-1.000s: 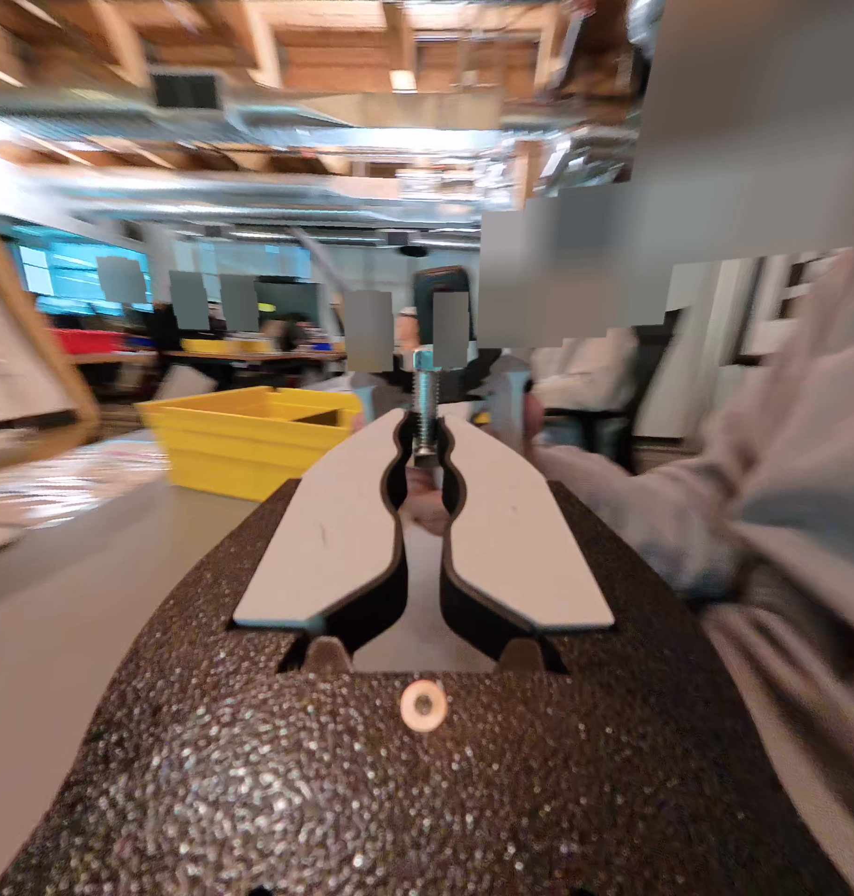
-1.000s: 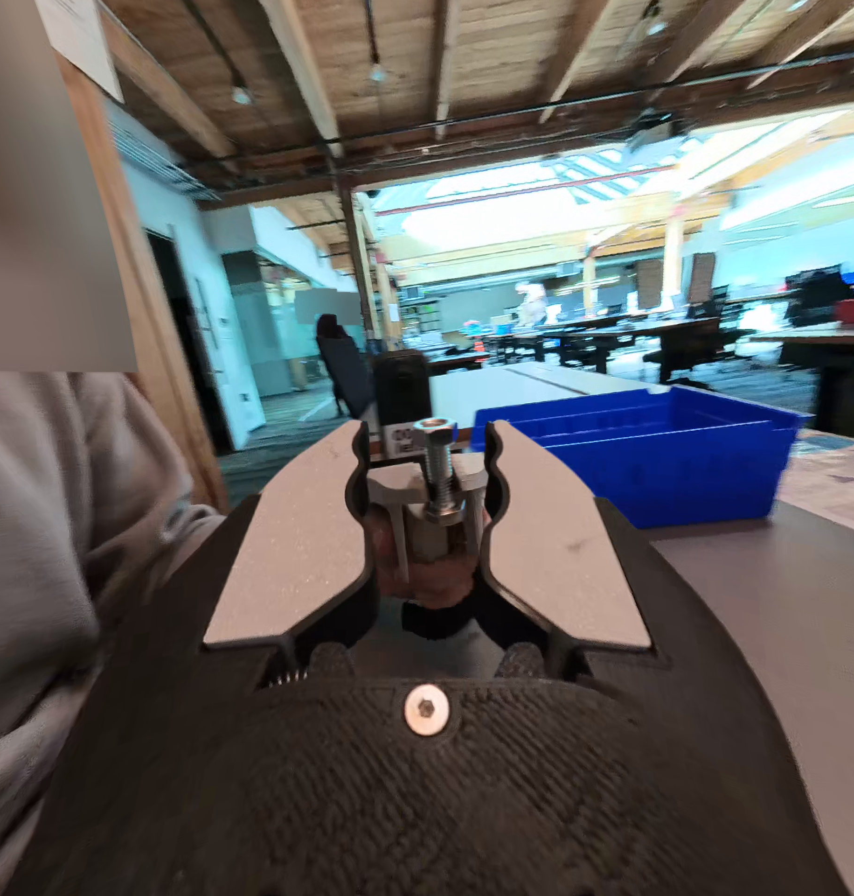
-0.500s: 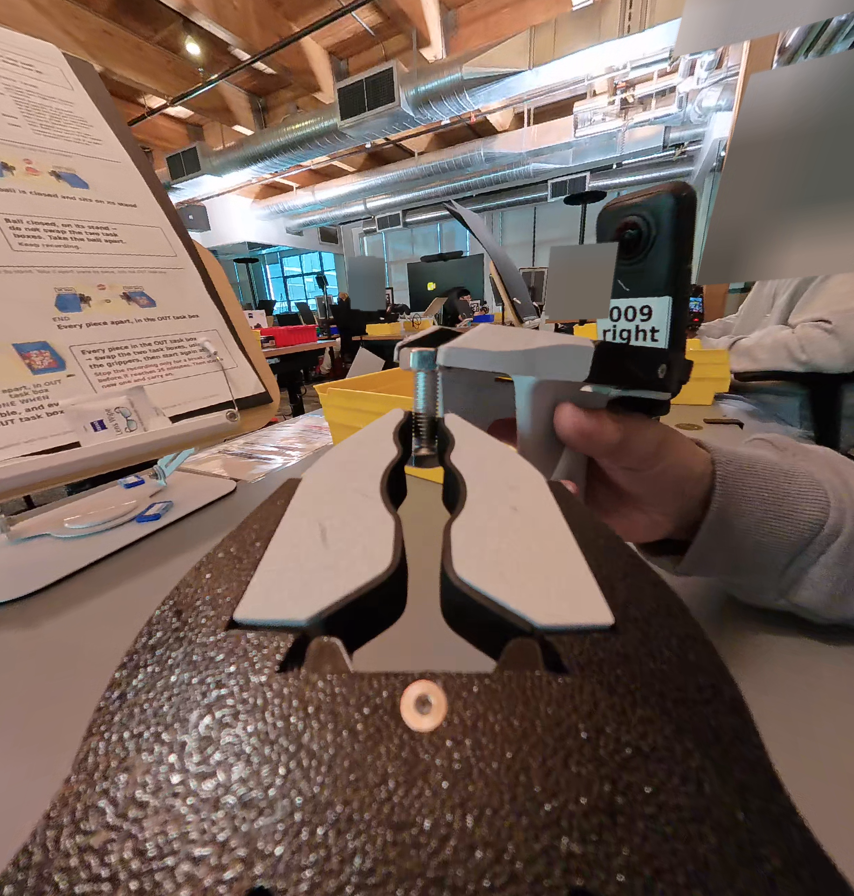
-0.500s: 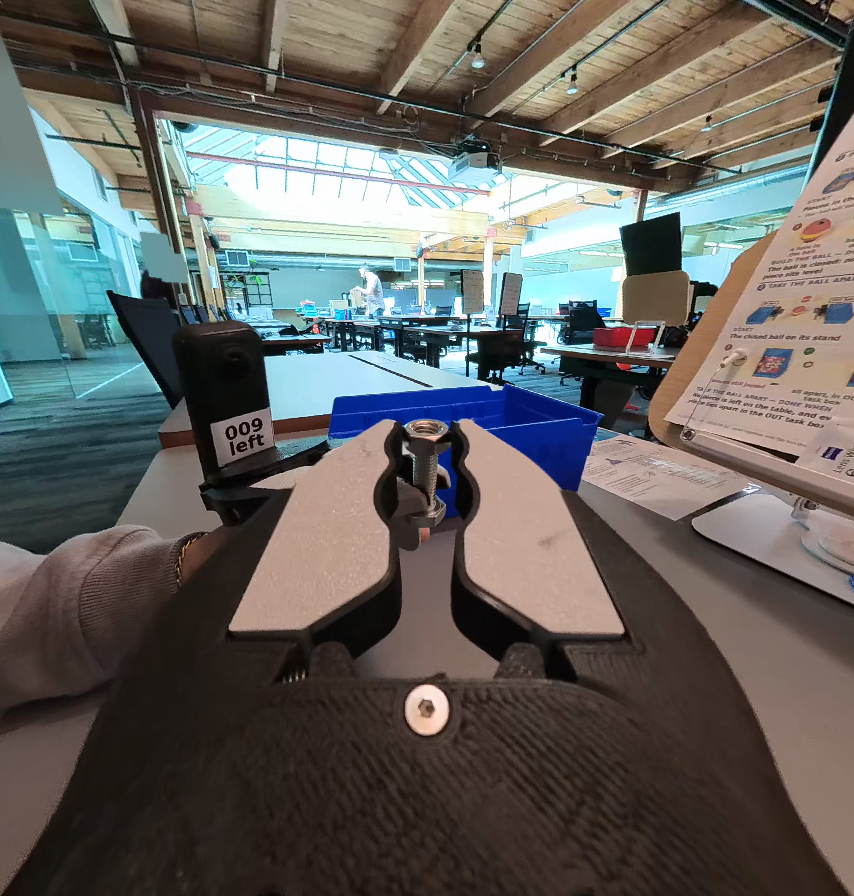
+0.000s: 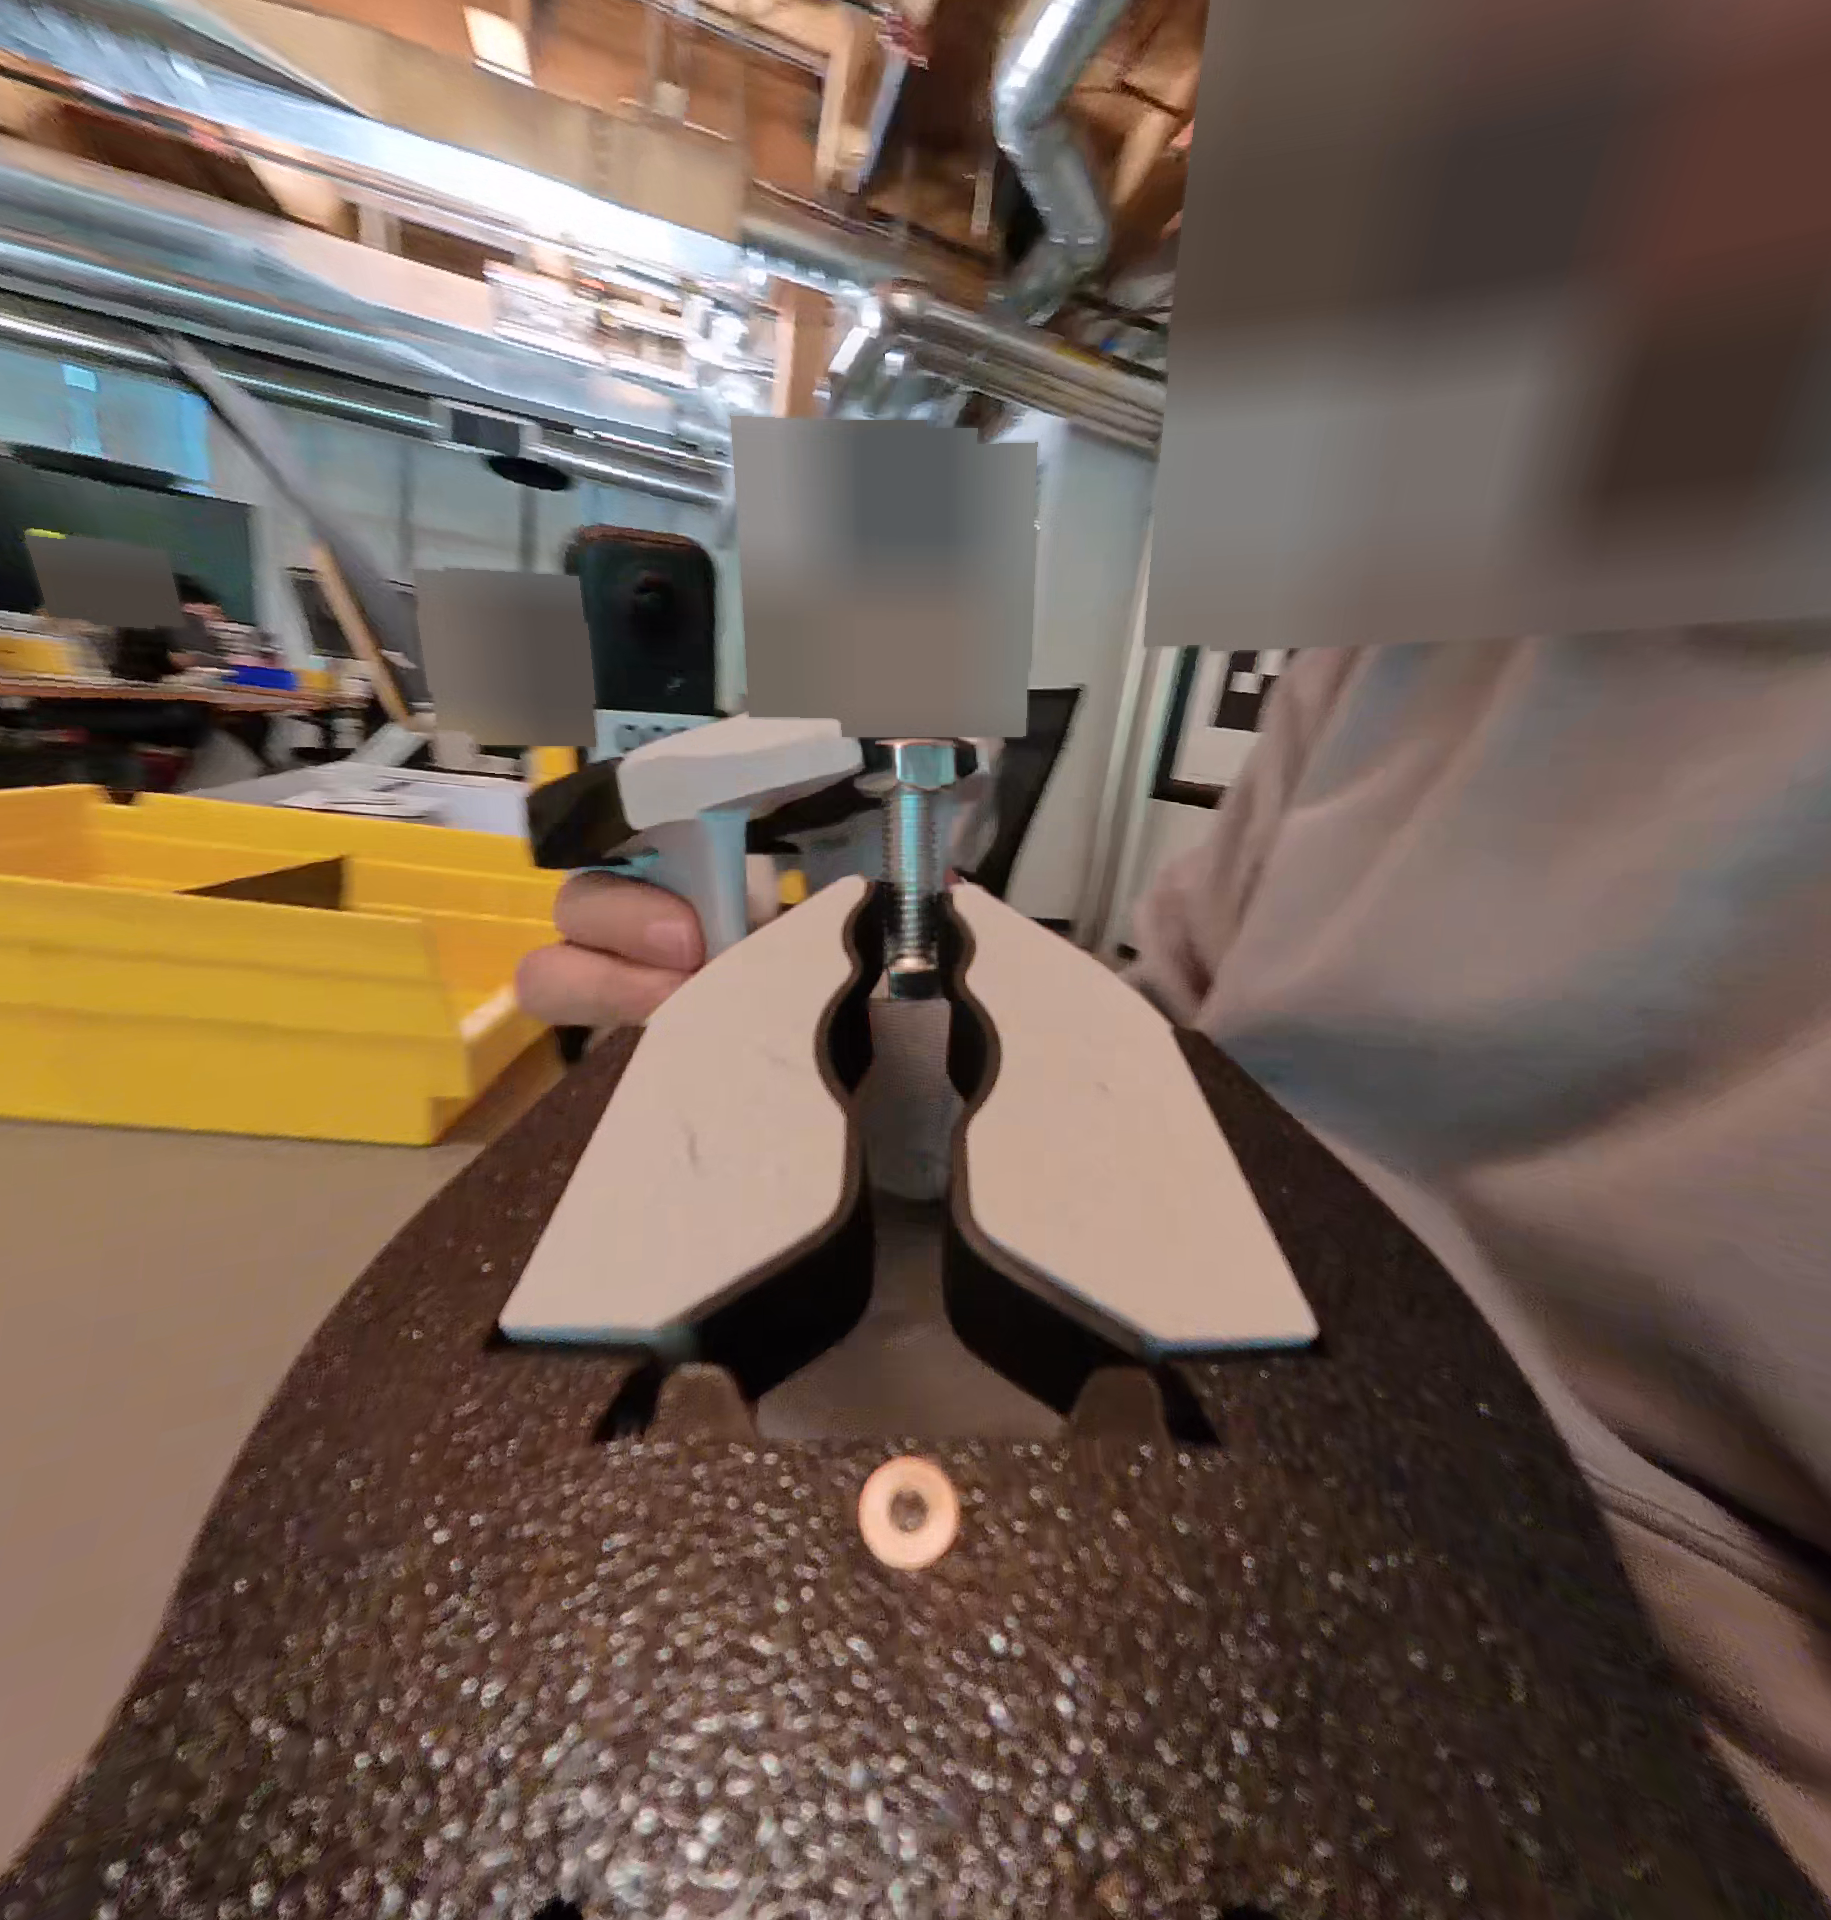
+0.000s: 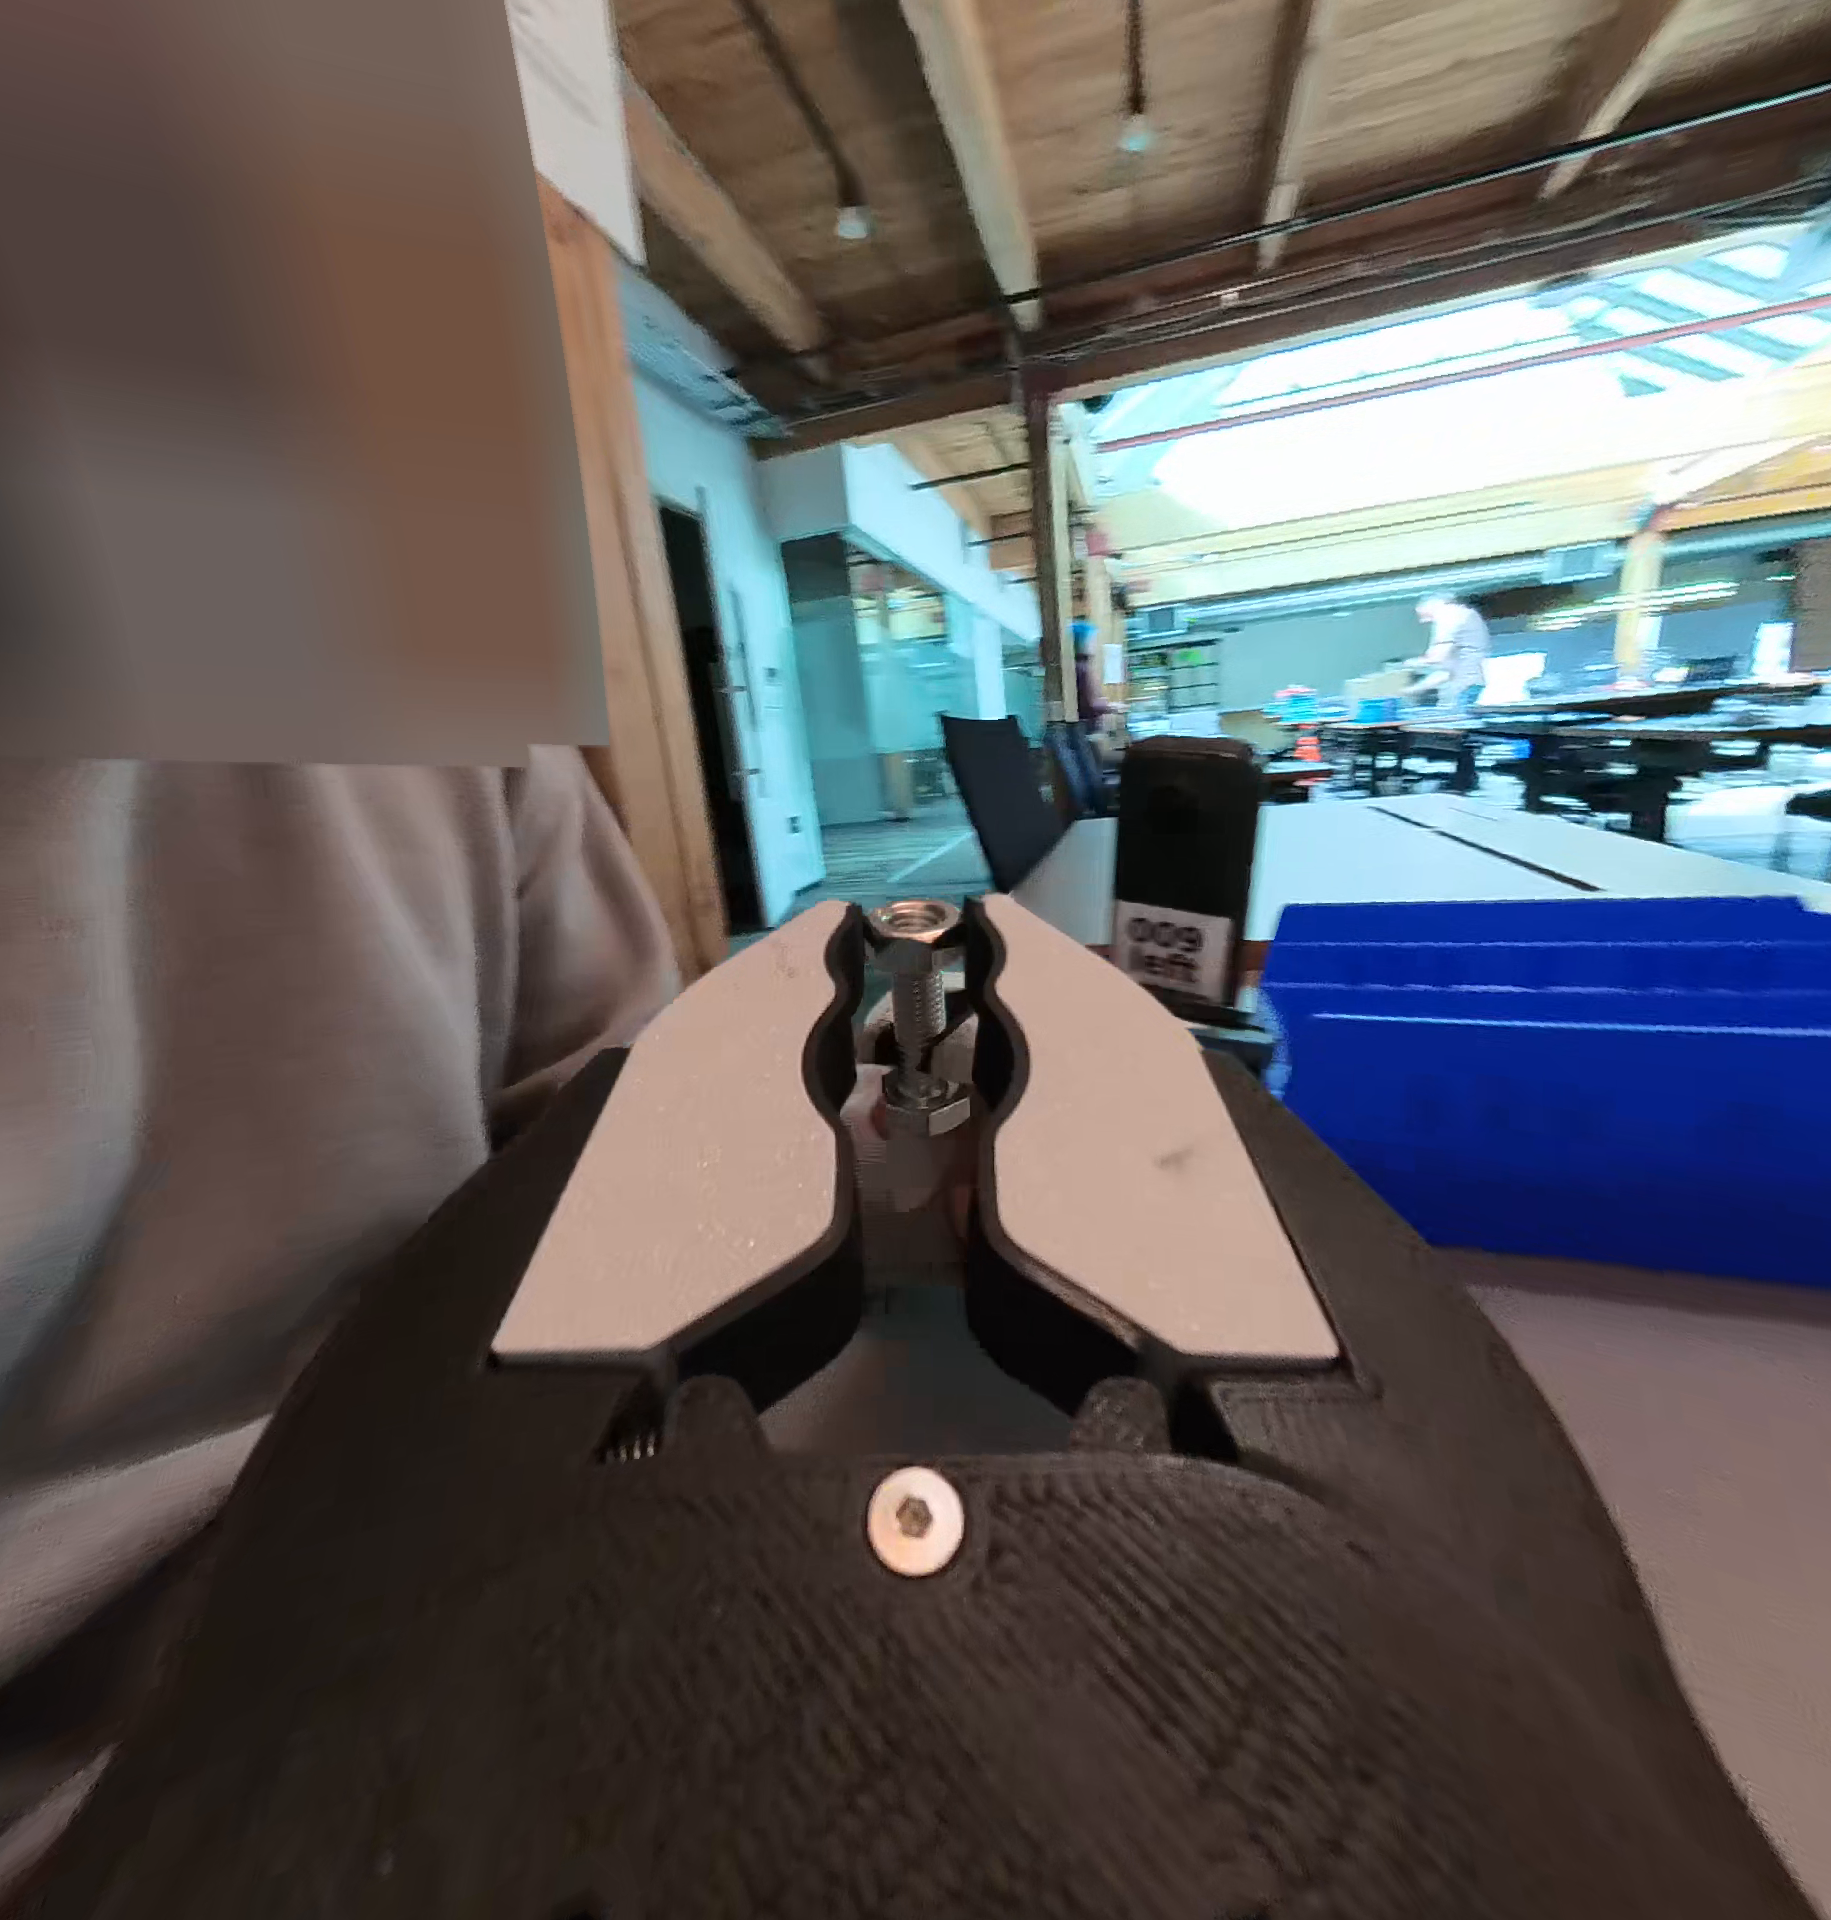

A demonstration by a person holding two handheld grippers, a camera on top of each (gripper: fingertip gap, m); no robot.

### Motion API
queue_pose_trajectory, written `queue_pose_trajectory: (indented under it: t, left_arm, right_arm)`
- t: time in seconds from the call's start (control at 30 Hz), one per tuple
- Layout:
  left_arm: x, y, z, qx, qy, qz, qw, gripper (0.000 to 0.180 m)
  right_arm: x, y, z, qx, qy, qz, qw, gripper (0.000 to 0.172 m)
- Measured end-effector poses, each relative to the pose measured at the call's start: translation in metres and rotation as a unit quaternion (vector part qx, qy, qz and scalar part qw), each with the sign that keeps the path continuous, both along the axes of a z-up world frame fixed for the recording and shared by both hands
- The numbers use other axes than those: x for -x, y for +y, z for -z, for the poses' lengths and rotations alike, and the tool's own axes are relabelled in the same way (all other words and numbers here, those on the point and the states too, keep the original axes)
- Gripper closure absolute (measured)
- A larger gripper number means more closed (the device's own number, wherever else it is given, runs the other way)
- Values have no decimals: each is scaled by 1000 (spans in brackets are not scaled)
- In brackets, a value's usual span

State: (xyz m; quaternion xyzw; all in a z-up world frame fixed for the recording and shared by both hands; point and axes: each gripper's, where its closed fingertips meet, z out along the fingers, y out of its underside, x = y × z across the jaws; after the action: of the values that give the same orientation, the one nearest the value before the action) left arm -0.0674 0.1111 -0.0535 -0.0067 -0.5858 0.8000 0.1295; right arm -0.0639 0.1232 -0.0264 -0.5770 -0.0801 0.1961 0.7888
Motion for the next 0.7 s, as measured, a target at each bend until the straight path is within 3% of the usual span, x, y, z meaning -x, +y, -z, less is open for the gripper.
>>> queue_pose_trajectory:
  t: [0.13,0.23,0.37,0.43,0.5,0.7]
  left_arm:
    - [9,-1,-1,3,6,39,999,172]
    - [3,-3,-1,8,14,20,1000,172]
    - [-32,1,7,-13,-6,-127,992,172]
    - [-51,6,10,-34,-51,-230,971,172]
    - [-63,9,12,-54,-83,-304,947,172]
    - [-80,11,19,-88,-96,-395,909,172]
  right_arm:
    - [9,-1,-1,-2,0,-35,999,154]
    - [3,-1,-1,-5,12,-21,1000,154]
    - [-33,2,4,-5,38,113,993,147]
    - [-46,-1,3,-9,49,155,987,138]
    - [-55,-1,4,-5,46,193,980,145]
    - [-76,5,17,42,0,315,948,140]
